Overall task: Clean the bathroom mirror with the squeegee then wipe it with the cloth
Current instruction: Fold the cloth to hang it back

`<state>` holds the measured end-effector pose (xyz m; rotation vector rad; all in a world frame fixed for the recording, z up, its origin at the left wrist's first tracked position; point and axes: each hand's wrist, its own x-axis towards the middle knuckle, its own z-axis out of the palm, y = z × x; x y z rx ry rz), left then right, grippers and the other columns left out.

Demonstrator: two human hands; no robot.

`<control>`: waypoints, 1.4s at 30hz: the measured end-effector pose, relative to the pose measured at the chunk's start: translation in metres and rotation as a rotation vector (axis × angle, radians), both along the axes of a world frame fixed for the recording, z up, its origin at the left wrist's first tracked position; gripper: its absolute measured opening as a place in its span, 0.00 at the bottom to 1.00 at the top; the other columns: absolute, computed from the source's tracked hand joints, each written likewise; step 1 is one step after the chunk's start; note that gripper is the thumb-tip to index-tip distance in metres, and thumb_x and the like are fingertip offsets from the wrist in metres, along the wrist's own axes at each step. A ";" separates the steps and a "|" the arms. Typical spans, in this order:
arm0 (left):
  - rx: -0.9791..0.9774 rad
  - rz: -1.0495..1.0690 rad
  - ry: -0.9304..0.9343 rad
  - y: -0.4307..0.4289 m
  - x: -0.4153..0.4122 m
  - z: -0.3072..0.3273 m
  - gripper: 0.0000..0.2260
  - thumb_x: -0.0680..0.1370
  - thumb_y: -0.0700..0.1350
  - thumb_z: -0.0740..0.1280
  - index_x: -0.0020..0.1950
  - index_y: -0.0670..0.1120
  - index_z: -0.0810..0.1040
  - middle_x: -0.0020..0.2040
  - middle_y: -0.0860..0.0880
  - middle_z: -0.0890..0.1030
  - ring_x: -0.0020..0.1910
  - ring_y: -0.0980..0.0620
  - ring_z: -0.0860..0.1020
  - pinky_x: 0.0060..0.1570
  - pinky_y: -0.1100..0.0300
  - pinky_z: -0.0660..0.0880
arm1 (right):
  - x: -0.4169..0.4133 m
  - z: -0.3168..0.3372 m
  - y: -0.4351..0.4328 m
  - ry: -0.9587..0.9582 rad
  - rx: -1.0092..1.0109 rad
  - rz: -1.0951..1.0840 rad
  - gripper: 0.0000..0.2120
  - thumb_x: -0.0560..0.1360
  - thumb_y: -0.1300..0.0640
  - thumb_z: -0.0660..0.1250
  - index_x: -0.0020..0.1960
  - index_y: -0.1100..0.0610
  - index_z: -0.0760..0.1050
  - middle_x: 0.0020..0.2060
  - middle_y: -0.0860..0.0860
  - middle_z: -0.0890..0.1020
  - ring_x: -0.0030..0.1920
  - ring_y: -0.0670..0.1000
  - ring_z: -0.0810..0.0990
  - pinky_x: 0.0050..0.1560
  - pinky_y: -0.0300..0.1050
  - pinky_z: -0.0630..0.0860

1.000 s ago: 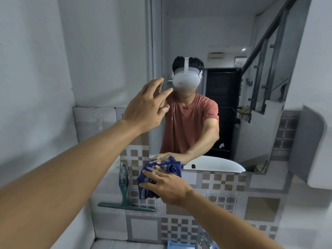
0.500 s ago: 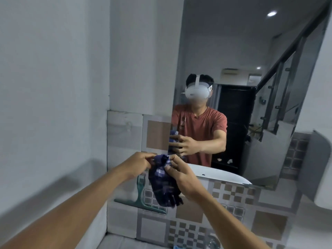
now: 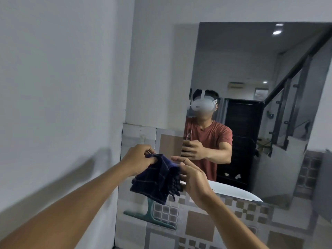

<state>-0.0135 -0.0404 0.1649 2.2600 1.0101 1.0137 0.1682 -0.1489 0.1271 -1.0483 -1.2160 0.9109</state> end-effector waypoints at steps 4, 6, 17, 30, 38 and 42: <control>0.095 0.051 -0.011 0.011 -0.005 0.018 0.01 0.78 0.46 0.71 0.49 0.50 0.81 0.47 0.52 0.83 0.48 0.54 0.81 0.43 0.65 0.74 | -0.016 0.004 0.016 -0.448 0.195 -0.146 0.20 0.81 0.53 0.67 0.71 0.40 0.71 0.60 0.46 0.82 0.58 0.45 0.82 0.58 0.45 0.81; 0.103 0.058 -0.035 0.017 -0.009 0.026 0.02 0.78 0.46 0.71 0.50 0.49 0.82 0.47 0.53 0.83 0.48 0.55 0.81 0.41 0.67 0.72 | -0.024 0.007 0.031 -0.625 0.275 -0.260 0.24 0.80 0.59 0.67 0.72 0.39 0.70 0.60 0.44 0.80 0.59 0.44 0.80 0.58 0.44 0.81; 0.220 0.173 -0.199 0.068 -0.040 0.066 0.07 0.76 0.44 0.72 0.43 0.55 0.77 0.43 0.54 0.82 0.44 0.54 0.80 0.44 0.57 0.76 | -0.037 0.075 0.107 -0.875 0.427 -0.412 0.18 0.82 0.61 0.60 0.68 0.47 0.78 0.56 0.45 0.78 0.53 0.46 0.77 0.54 0.38 0.77; 0.400 0.320 0.148 0.102 -0.022 0.063 0.06 0.82 0.40 0.62 0.54 0.50 0.77 0.52 0.51 0.76 0.43 0.55 0.74 0.35 0.68 0.65 | -0.048 0.104 0.151 -1.475 0.243 -0.492 0.17 0.78 0.57 0.64 0.66 0.48 0.75 0.57 0.51 0.70 0.56 0.54 0.74 0.54 0.49 0.79; 0.296 0.302 0.280 0.097 -0.025 0.056 0.14 0.81 0.41 0.59 0.63 0.50 0.79 0.56 0.48 0.82 0.49 0.49 0.79 0.45 0.59 0.75 | -0.046 0.102 0.135 -1.406 0.122 -0.339 0.17 0.77 0.55 0.55 0.64 0.54 0.71 0.58 0.53 0.77 0.60 0.55 0.70 0.62 0.52 0.71; 0.250 0.317 0.304 0.094 -0.025 0.050 0.11 0.81 0.43 0.58 0.57 0.51 0.79 0.54 0.47 0.82 0.48 0.47 0.80 0.43 0.57 0.73 | -0.043 0.095 0.132 -1.302 0.123 -0.292 0.20 0.79 0.41 0.56 0.63 0.52 0.71 0.51 0.52 0.79 0.55 0.54 0.72 0.54 0.51 0.71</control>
